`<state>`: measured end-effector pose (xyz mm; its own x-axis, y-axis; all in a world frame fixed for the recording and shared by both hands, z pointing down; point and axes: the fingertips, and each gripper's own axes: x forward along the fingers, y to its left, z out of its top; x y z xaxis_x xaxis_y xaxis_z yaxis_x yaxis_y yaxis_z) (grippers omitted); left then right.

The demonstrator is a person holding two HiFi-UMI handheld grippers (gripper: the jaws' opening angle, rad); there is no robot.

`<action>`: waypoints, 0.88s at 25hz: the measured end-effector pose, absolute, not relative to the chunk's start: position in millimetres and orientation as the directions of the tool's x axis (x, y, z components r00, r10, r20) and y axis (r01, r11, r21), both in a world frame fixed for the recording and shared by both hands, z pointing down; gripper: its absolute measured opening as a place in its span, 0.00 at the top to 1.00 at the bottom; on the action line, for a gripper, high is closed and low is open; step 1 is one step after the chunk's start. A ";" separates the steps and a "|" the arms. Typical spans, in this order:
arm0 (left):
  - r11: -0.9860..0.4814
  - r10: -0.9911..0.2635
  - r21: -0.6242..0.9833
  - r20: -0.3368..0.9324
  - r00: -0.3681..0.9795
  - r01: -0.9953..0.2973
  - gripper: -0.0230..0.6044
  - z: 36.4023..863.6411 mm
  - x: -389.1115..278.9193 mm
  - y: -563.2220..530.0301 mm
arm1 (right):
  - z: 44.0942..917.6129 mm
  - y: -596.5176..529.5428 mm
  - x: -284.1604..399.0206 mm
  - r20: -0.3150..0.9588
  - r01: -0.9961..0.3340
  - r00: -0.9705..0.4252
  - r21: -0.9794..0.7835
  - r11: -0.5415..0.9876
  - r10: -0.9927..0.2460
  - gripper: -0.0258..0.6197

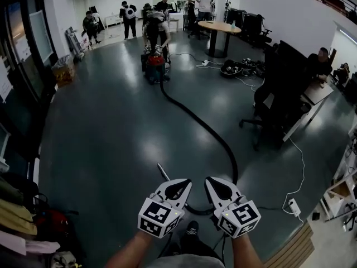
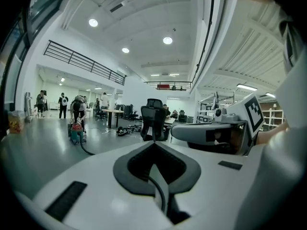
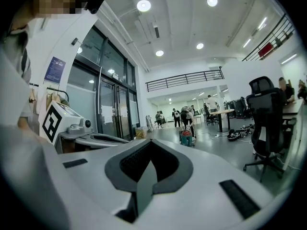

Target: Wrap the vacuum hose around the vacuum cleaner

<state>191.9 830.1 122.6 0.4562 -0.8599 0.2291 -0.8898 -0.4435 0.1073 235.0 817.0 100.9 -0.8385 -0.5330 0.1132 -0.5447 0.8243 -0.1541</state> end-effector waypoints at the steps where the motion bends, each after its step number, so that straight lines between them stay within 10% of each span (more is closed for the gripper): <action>1: -0.441 -0.859 0.109 0.237 0.454 -0.891 0.95 126.4 191.9 818.7 | 103.6 806.0 235.2 0.115 -0.542 -0.840 -0.160 0.825 -0.530 0.96; 22: -0.504 -0.792 0.050 0.370 0.485 -0.862 0.95 171.7 210.1 664.1 | 151.5 657.9 259.6 0.170 -0.559 -0.829 -0.283 0.780 -0.533 0.96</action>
<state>210.1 664.1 171.7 0.4852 -0.7922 0.3701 -0.8620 -0.5045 0.0503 259.6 657.9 151.5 -0.8291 -0.5328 0.1695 -0.5588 0.7796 -0.2827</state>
